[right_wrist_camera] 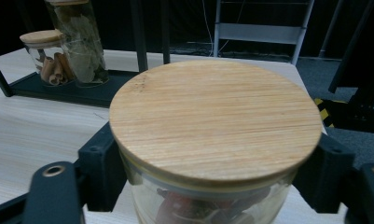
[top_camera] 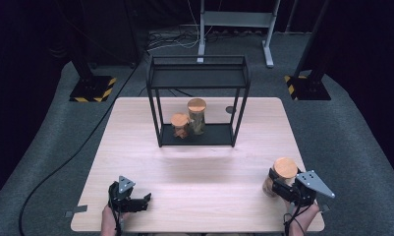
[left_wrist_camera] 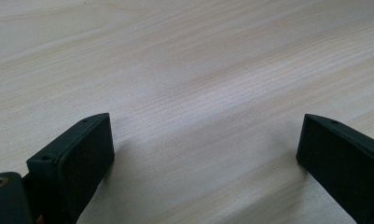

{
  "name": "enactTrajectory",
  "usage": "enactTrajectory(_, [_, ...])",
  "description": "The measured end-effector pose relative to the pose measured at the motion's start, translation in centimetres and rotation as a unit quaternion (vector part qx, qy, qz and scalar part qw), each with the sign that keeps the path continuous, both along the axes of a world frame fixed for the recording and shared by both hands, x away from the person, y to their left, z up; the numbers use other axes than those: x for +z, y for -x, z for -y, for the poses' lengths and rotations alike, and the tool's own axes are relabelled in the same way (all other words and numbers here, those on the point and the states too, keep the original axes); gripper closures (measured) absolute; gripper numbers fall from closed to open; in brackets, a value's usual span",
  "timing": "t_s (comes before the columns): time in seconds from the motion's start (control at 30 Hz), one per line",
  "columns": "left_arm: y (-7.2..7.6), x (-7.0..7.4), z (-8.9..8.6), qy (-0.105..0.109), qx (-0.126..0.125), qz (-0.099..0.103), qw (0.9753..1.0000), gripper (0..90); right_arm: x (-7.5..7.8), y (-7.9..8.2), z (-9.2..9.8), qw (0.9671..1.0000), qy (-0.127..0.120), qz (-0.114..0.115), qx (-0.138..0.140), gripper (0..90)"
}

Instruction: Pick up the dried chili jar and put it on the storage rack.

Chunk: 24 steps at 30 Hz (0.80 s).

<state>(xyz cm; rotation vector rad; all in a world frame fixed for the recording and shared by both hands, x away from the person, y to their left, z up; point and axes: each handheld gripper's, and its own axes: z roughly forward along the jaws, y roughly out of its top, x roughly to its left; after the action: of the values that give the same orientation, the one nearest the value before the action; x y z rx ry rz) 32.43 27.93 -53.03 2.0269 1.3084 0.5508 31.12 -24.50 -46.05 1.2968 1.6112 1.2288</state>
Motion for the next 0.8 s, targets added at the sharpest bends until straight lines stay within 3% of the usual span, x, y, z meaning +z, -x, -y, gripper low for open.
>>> enactTrajectory(0.23, [0.00,0.00,0.00,0.000,0.000,0.000,1.0000,3.3,-0.20,0.03,-0.23,0.9999,0.006,0.013,-0.008,24.4])
enactTrajectory(0.57, [0.01,0.00,0.00,0.000,0.000,0.000,1.0000,3.4,-0.10,0.26,-0.30,0.9998,0.007,0.012,-0.010,24.6])
enactTrajectory(0.8, [0.01,0.00,0.01,0.000,-0.001,0.000,1.0000,3.4,0.53,0.85,-0.34,0.9992,0.000,0.039,-0.011,24.6])
